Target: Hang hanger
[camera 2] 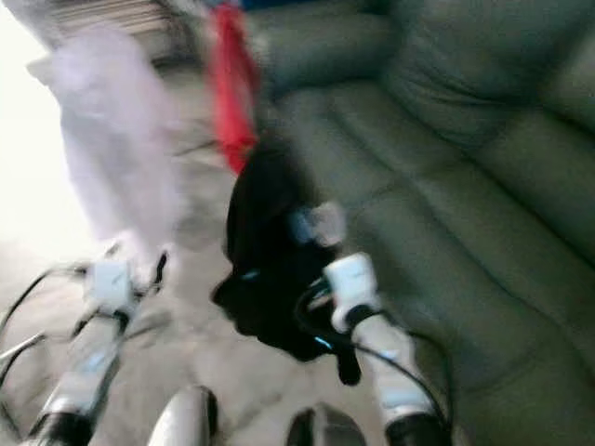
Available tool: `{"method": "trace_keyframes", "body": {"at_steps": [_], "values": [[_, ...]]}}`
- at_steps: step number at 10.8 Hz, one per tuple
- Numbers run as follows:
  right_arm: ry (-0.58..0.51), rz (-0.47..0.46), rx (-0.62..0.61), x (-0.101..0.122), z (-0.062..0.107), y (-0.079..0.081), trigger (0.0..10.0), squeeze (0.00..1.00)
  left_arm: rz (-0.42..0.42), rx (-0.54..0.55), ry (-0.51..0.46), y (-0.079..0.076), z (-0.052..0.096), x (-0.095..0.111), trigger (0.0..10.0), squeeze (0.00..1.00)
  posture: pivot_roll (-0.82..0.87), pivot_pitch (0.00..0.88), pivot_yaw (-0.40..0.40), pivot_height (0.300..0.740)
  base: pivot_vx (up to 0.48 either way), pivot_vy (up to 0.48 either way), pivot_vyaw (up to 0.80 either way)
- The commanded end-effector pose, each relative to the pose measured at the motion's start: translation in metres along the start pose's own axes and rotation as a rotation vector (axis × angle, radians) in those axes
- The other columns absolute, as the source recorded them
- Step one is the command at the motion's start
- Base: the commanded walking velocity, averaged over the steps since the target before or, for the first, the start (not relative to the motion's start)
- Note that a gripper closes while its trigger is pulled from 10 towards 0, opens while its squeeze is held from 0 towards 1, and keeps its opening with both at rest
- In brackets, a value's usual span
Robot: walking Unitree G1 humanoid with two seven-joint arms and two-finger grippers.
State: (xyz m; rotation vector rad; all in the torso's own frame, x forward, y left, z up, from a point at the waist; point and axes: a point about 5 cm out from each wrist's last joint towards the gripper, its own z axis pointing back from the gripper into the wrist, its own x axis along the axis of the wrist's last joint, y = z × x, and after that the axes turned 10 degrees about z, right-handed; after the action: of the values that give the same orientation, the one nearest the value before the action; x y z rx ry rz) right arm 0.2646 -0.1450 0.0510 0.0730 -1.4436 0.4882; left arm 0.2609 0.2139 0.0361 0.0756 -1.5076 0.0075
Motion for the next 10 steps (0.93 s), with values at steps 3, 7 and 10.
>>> {"method": "trace_keyframes", "body": {"at_steps": [3,7,10], "values": [[-0.031,-0.084,-0.114,0.001,0.026,-0.014,10.0,0.0,-0.04,0.028,0.025,0.013,0.033,-0.007,10.0,0.0,-0.01,0.125,-0.06,0.74,0.0,0.0,0.75],[0.084,-0.084,-0.159,-0.022,0.046,-0.014,10.0,0.0,-0.023,0.174,0.018,0.022,0.046,-0.003,10.0,0.0,0.0,0.134,-0.038,0.74,0.0,0.0,0.25],[0.098,-0.055,-0.109,-0.02,0.037,-0.01,10.0,0.0,-0.029,0.18,0.017,0.025,0.043,0.0,10.0,0.0,0.0,0.169,-0.039,0.74,0.205,0.0,0.58]]}}
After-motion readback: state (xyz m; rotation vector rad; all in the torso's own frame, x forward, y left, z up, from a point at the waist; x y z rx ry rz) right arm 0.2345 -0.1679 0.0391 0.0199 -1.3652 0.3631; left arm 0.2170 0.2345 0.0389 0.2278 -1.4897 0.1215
